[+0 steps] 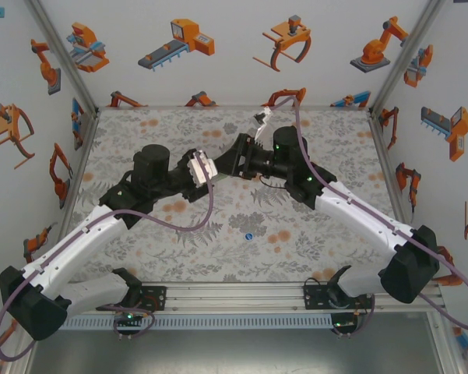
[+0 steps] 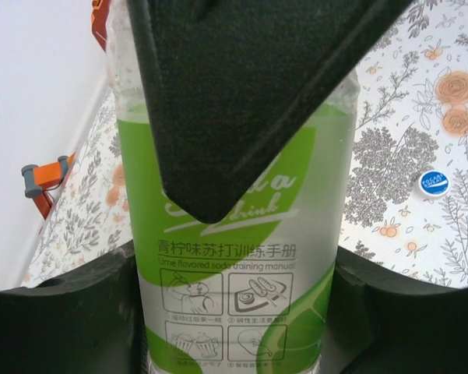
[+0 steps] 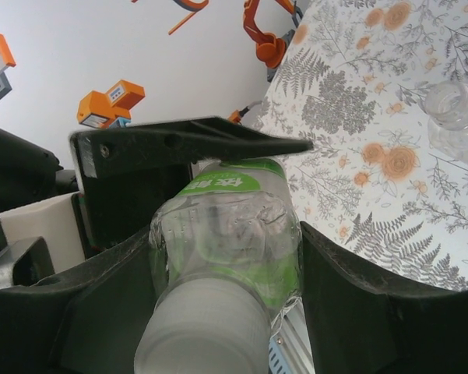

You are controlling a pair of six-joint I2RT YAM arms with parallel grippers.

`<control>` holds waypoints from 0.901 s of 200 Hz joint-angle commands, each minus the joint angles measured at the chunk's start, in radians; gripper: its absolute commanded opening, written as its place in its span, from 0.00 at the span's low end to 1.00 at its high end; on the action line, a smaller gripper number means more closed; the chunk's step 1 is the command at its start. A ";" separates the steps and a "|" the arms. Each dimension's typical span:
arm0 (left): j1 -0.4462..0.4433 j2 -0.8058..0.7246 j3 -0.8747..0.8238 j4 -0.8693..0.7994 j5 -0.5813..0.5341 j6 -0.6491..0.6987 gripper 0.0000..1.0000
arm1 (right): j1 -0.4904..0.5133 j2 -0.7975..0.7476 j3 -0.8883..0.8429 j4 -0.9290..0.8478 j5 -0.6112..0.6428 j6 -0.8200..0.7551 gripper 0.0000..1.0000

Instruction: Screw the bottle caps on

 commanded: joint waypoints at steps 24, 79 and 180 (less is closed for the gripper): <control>0.002 -0.045 -0.023 0.076 0.016 -0.034 0.76 | -0.004 -0.008 0.080 -0.158 0.064 -0.120 0.40; 0.006 -0.067 -0.034 0.104 0.016 -0.050 0.79 | -0.014 0.019 0.205 -0.441 0.216 -0.317 0.38; 0.057 -0.027 0.005 0.129 -0.067 -0.220 0.84 | -0.074 0.235 0.433 -0.736 0.477 -0.566 0.38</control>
